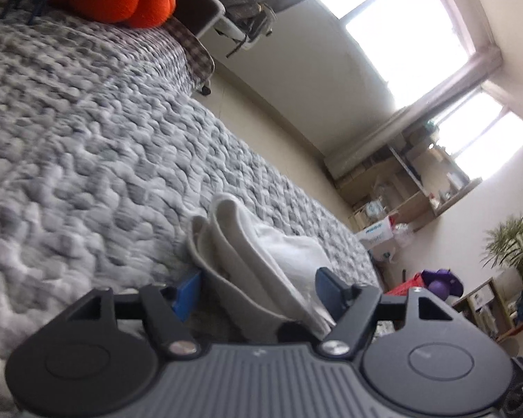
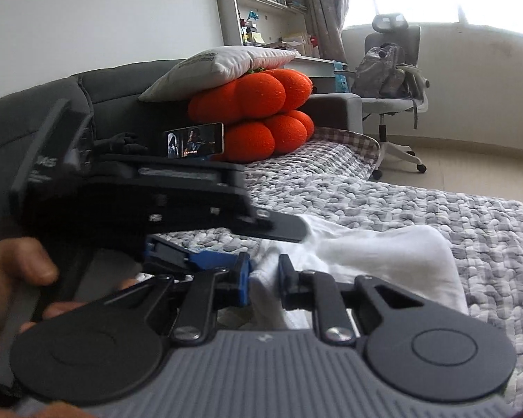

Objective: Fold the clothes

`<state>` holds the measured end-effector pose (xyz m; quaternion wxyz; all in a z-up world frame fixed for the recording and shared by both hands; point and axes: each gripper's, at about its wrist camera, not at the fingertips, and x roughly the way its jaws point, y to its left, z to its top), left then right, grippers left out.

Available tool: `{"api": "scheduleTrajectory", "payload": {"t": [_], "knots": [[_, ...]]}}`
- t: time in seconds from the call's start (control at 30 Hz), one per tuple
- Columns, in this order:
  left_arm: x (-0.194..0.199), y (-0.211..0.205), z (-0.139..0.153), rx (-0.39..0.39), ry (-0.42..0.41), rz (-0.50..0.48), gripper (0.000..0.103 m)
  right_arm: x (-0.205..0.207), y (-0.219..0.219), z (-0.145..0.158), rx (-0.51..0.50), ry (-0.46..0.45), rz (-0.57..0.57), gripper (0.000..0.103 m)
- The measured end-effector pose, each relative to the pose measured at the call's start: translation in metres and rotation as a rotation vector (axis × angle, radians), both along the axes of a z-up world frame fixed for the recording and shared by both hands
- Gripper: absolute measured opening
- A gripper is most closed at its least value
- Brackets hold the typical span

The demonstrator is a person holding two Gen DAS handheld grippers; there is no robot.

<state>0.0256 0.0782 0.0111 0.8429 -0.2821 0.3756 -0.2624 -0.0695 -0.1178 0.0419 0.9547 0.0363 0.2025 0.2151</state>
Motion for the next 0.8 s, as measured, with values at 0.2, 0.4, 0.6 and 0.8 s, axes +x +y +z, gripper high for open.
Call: {"api": "scheduleTrajectory", "payload": {"t": [0.2, 0.4, 0.6, 0.8], "knots": [[0.010, -0.015, -0.004, 0.043, -0.003, -0.028, 0.061, -0.003, 0.002, -0.001, -0.020, -0.017, 0.023, 0.019], [0.014, -0.020, -0.007, 0.105, -0.019, -0.018, 0.028, -0.004, 0.003, -0.004, -0.022, -0.015, 0.031, 0.019], [0.008, -0.022, -0.009, 0.160, -0.056, 0.001, 0.019, -0.006, 0.006, -0.012, -0.044, -0.001, 0.051, 0.025], [0.002, -0.025, -0.007, 0.214, -0.102, 0.005, 0.018, -0.015, -0.015, -0.010, 0.050, 0.024, 0.140, 0.025]]}}
